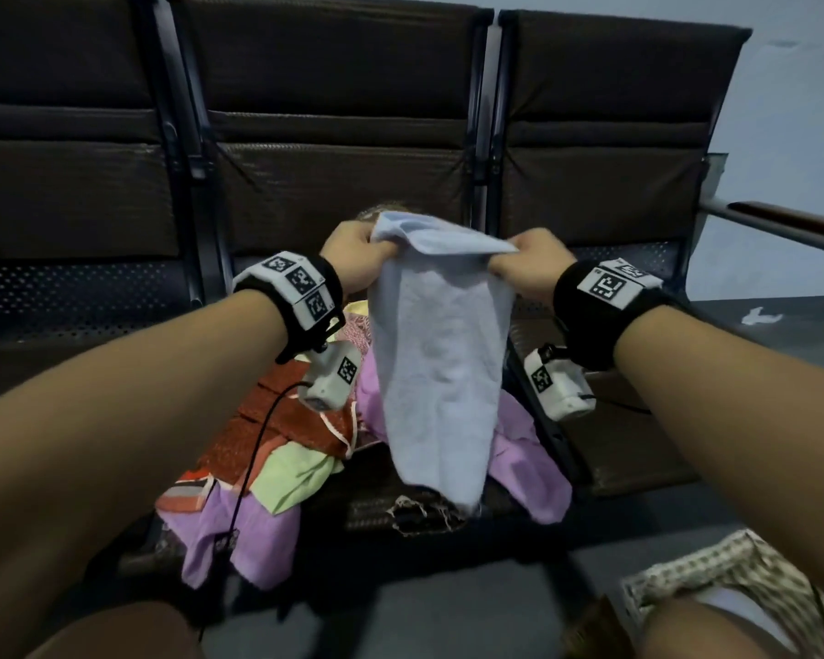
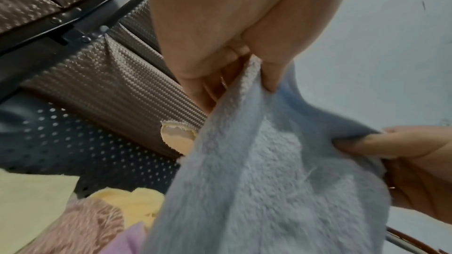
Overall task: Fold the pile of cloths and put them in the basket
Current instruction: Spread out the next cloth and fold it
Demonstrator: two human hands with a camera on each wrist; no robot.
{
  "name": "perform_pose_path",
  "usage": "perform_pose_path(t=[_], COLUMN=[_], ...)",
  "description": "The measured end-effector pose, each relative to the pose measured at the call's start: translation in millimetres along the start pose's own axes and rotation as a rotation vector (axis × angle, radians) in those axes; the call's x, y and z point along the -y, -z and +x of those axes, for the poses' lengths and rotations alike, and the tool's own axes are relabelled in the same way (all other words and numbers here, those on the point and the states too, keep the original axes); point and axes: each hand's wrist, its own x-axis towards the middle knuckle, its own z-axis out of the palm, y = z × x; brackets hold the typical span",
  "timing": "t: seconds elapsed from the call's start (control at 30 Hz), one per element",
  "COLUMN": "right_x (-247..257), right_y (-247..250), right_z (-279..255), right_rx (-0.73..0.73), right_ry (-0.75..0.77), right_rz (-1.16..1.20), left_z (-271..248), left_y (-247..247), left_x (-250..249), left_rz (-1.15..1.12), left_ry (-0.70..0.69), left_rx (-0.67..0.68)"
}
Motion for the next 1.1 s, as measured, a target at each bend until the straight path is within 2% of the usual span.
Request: perform_pose_path(t=[0.07, 0.17, 0.23, 0.33, 0.43, 0.53, 0.67, 0.7, 0.77, 0.83, 0.93, 1.1], right_x=[4.4, 17.0, 18.9, 3.2, -27.8, -56.8, -84.9, -89.2, -94.5, -98.3, -101.5, -105.4], right_y=[1.7, 3.8, 1.9, -9.4, -33.6, -57.9, -81.0, -87.3, -99.0, -109.6, -118.5, -132.1], right_z=[15.3, 30.7, 34.6, 27.8, 10.7, -15.2, -52.4, -61.3, -74.5, -80.8, -73.5, -28.9], right_rx=[-0.120, -0.244, -0.267, -0.201, -0.059, 0.173, 0.636, 0.710, 0.779, 0.813, 0.803, 0.450], right_ry=[0.103, 0.241, 0.259, 0.235, 0.169, 0.081, -0.236, -0.292, -0.369, -0.444, -0.450, -0.250], right_rz=[0.077, 0.173, 0.259, 0.261, 0.204, 0.195, 0.238, 0.219, 0.165, 0.174, 0.179, 0.175], left_z=[19.4, 39.9, 43.2, 30.2, 2.3, -34.8, -77.4, -86.3, -96.0, -98.8, -87.4, -53.9], left_y=[1.6, 10.5, 17.6, 19.6, 14.5, 12.2, 12.2, 11.4, 8.9, 4.6, -3.7, -23.4], left_x=[-7.9, -26.2, -30.7, -13.5, 26.1, 68.7, 103.2, 107.2, 113.6, 117.0, 124.6, 152.0], left_rz=[0.006, -0.169, -0.279, -0.324, -0.264, -0.141, -0.017, 0.003, 0.073, 0.145, 0.206, 0.265], left_ry=[-0.060, -0.131, -0.158, -0.134, 0.003, 0.195, 0.432, 0.476, 0.526, 0.553, 0.538, 0.362], left_rx=[-0.106, -0.179, -0.158, -0.066, 0.055, 0.230, 0.564, 0.658, 0.797, 0.846, 0.748, 0.357])
